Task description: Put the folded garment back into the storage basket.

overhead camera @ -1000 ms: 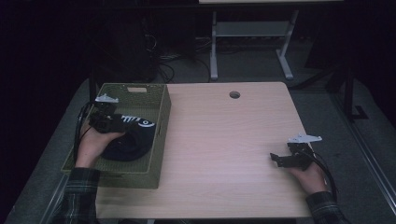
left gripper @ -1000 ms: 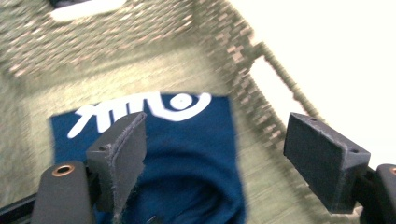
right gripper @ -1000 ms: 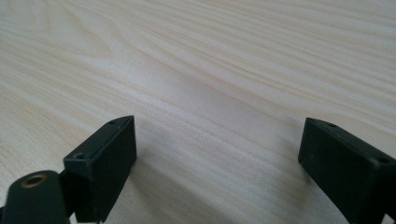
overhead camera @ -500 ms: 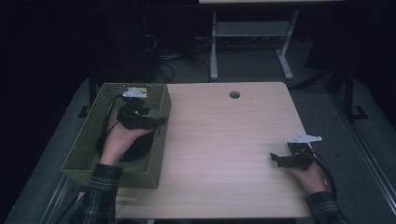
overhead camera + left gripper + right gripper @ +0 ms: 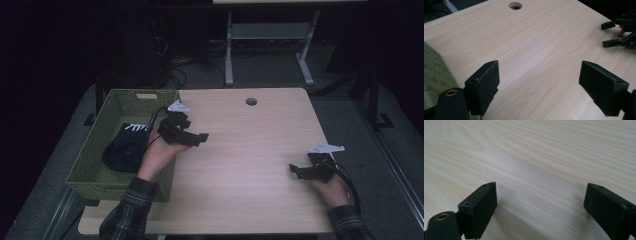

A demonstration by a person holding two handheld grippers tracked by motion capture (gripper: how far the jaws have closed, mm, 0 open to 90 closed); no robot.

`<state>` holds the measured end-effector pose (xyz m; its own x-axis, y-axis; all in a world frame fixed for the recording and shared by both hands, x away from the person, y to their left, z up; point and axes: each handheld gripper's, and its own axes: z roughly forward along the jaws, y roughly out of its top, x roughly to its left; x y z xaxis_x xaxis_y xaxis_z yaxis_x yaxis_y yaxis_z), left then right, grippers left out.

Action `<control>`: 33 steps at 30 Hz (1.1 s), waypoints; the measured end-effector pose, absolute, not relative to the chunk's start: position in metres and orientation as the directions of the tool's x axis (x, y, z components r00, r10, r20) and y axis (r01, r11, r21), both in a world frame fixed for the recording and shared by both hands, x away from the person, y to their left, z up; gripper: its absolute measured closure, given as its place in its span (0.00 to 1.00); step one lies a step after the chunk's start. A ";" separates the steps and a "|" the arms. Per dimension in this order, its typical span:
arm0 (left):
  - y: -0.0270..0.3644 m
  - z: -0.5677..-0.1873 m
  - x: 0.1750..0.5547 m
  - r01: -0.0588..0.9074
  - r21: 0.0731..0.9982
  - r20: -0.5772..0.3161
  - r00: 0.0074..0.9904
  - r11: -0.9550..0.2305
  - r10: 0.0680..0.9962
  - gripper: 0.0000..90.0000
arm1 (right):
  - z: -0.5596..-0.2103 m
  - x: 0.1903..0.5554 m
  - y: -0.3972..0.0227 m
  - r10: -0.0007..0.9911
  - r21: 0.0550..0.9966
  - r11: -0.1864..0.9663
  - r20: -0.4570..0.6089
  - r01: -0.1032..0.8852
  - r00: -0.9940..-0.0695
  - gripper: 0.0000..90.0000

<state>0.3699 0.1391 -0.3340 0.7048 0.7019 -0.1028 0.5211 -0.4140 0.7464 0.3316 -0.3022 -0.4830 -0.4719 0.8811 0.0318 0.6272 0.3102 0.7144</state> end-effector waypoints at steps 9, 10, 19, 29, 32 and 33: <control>0.115 -0.355 0.367 0.510 0.736 -0.087 0.724 -0.445 0.684 0.18 | -0.483 0.332 -0.302 0.881 0.715 0.310 0.032 0.627 -0.472 0.12; 0.113 -0.358 0.366 0.508 0.733 -0.084 0.727 -0.453 0.681 0.18 | -0.483 0.332 -0.302 0.881 0.714 0.311 0.031 0.627 -0.472 0.12; 0.098 -0.387 0.361 0.509 0.712 -0.080 0.744 -0.484 0.664 0.18 | -0.483 0.332 -0.302 0.881 0.714 0.309 0.033 0.628 -0.471 0.12; 0.089 -0.410 0.356 0.498 0.697 -0.063 0.760 -0.517 0.647 0.18 | -0.483 0.332 -0.302 0.881 0.714 0.309 0.033 0.628 -0.472 0.12; 0.087 -0.416 0.355 0.488 0.689 -0.045 0.767 -0.536 0.640 0.18 | -0.483 0.332 -0.302 0.881 0.714 0.310 0.032 0.628 -0.472 0.12; 0.086 -0.418 0.355 0.494 0.689 -0.052 0.764 -0.531 0.643 0.18 | -0.483 0.332 -0.302 0.881 0.714 0.310 0.032 0.628 -0.472 0.12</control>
<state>0.3547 0.0865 -0.4182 0.7641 0.6429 -0.0522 0.4936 -0.5307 0.6890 0.3316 -0.3022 -0.4830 -0.4717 0.8812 0.0323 0.6277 0.3098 0.7142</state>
